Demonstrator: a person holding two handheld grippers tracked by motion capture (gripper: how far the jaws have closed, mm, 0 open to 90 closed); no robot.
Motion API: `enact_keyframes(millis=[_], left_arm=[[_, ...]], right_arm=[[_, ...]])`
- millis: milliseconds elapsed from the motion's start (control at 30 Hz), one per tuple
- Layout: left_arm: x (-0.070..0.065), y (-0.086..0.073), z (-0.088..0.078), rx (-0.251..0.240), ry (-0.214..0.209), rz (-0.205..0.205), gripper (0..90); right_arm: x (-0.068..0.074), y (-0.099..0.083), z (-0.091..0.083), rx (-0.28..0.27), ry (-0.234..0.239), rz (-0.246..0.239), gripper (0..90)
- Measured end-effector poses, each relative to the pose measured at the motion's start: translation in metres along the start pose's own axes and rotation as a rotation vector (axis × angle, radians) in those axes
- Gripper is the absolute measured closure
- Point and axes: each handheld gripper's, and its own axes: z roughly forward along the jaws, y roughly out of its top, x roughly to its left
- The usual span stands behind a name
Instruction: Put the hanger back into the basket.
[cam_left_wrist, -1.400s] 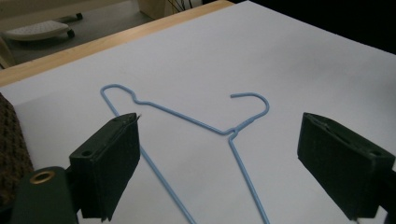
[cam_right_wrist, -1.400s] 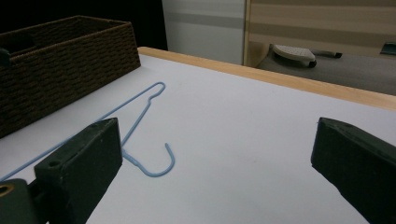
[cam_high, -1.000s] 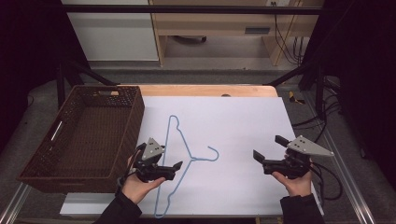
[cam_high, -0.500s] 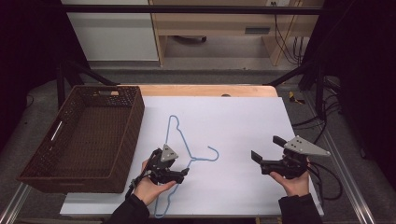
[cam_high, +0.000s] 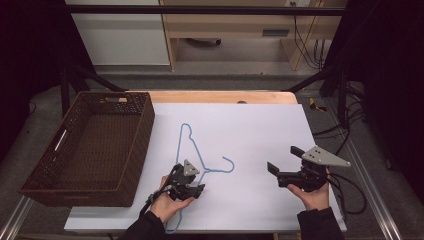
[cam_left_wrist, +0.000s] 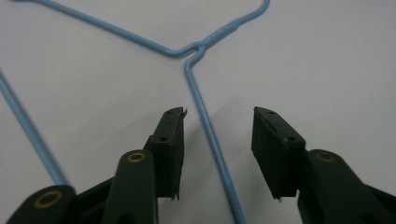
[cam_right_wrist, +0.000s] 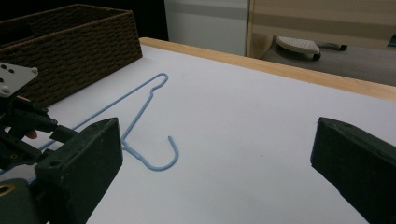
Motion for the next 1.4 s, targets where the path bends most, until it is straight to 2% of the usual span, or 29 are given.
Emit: enact_keyframes(millis=[167,200,433,600,867,1400], left_arm=[[-0.003,-0.001,0.005,0.016,0.02,-0.003,60.9],[-0.004,-0.002,0.007,0.018,0.024,-0.005,64.7],[-0.007,-0.001,0.007,0.023,0.047,-0.022,72.3],[-0.013,0.0,0.008,0.028,0.078,-0.017,76.3],[-0.017,0.002,0.009,0.041,0.113,-0.054,84.0],[-0.015,-0.001,0.006,0.016,0.097,-0.057,86.1]], right_arm=[[0.0,-0.001,0.001,0.009,0.001,-0.011,2.6],[0.0,-0.001,0.001,0.009,0.0,-0.012,2.6],[0.0,-0.001,0.002,0.012,0.002,-0.016,2.6],[0.001,-0.001,0.003,0.014,0.003,-0.01,2.6],[0.003,-0.002,0.005,0.022,0.008,-0.013,2.6],[0.007,-0.006,0.012,0.046,0.026,-0.023,2.9]])
